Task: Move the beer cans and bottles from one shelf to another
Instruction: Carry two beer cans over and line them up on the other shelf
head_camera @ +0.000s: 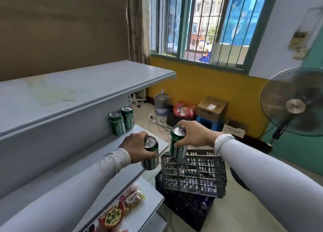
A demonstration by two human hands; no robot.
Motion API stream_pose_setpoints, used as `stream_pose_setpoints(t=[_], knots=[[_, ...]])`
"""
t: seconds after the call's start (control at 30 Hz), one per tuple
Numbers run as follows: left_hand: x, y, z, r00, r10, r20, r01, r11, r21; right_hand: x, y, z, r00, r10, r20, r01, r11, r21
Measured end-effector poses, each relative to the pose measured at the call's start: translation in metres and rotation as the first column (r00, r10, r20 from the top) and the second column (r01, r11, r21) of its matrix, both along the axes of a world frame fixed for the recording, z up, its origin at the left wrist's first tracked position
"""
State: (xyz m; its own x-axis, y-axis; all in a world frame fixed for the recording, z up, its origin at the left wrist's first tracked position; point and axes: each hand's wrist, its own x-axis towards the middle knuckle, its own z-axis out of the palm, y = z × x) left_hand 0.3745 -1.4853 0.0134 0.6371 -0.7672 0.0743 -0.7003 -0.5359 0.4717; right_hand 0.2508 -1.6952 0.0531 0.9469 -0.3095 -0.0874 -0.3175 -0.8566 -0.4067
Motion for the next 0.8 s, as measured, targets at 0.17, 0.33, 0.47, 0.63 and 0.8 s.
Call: stream_pose_setpoints(t=[0.17,0.33,0.47,0.63,0.8], knots=[[0.049,-0.013,-0.006,0.994,0.105,-0.032,-0.106,0.994,-0.035,0.072,-0.014,-0.002,0.991,0.127,0.041,-0.127,0.992,-0.007],[0.076,-0.012,-0.018,0.960,0.271,-0.075,-0.272,0.962,-0.008,0.137,-0.023,-0.022,0.960,0.278,0.033,-0.277,0.960,-0.029],[0.090,-0.014,-0.024,0.890,0.454,-0.044,-0.453,0.891,0.019,0.185,-0.026,-0.041,0.906,0.418,0.065,-0.417,0.908,-0.037],[0.092,-0.030,-0.030,0.761,0.645,-0.063,-0.645,0.763,0.021,0.229,-0.037,-0.054,0.824,0.563,0.062,-0.563,0.826,-0.013],[0.097,-0.060,-0.034,0.682,0.729,-0.054,-0.728,0.684,0.047,0.257,-0.055,-0.066,0.758,0.647,0.080,-0.649,0.761,-0.001]])
